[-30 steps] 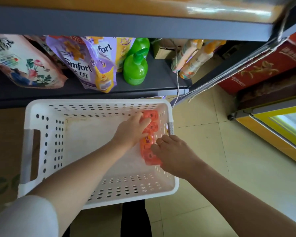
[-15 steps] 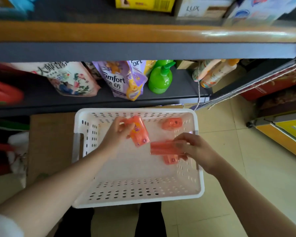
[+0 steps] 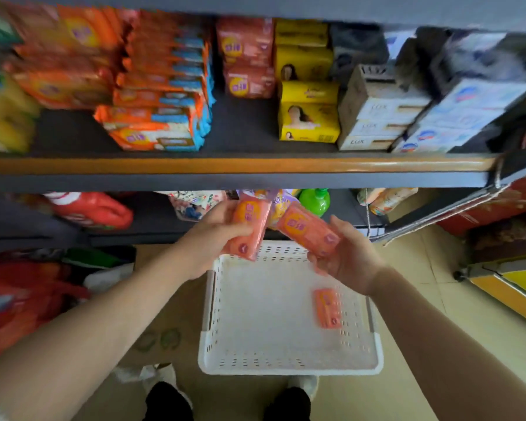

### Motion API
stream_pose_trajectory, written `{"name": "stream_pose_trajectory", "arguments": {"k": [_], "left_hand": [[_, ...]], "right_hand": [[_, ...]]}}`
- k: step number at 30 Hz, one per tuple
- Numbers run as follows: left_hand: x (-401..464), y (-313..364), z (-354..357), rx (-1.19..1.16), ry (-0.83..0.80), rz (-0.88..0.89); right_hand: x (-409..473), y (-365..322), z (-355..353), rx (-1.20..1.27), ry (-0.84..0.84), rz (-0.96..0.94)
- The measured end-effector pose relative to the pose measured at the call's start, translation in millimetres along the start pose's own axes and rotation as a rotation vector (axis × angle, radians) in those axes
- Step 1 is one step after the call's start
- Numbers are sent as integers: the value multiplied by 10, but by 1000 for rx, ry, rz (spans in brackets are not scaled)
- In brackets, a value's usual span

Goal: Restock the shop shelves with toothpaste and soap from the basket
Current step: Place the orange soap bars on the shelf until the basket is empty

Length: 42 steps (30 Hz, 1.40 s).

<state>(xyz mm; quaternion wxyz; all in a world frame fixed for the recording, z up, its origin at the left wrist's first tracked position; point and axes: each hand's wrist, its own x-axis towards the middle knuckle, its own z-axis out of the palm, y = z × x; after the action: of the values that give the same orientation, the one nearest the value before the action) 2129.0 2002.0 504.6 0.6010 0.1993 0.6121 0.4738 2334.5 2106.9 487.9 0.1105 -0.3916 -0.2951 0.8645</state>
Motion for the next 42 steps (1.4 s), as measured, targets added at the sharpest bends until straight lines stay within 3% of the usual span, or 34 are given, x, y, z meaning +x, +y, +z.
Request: {"name": "stream_pose_trajectory", "arguments": {"k": [4,8,12,18,22,26,30,32,36,39,42], "left_hand": [[-146,643,-69,403,151,405],[4,1189,-76,783,345,642],[470,1452,15,1251,372,666],[1135,1449,4,1536,401,614],[1327,1347,-160,1661,488,642],[1357,1407,-186,1774,580,668],[1347,1544,-186,1884,591,715],[1320,1562,-300,1857,562,771],[1176,1542,-552,1548,400,930],[1071,1522,-619,1597,403,1043],[1010,1476,-660,1601,382,1046]], "right_hand": [[-114,-343,280,-102,-69,-118],[-85,-617,416,-309,77,-329],[-5,-833,509,-627,272,-510],[318,-924,564,-1034,455,-627],[442,-915,741,-1316,504,-723],[623,-939,902,-1446,474,-782],[865,-969,991,-1561,615,-760],[945,-989,1036,-1595,672,-748],[1116,-978,1146,-1616,700,-746],[1279,-953,1217,-1572,763,-709],[1385,-982,1258,-1561,751,-705]]}}
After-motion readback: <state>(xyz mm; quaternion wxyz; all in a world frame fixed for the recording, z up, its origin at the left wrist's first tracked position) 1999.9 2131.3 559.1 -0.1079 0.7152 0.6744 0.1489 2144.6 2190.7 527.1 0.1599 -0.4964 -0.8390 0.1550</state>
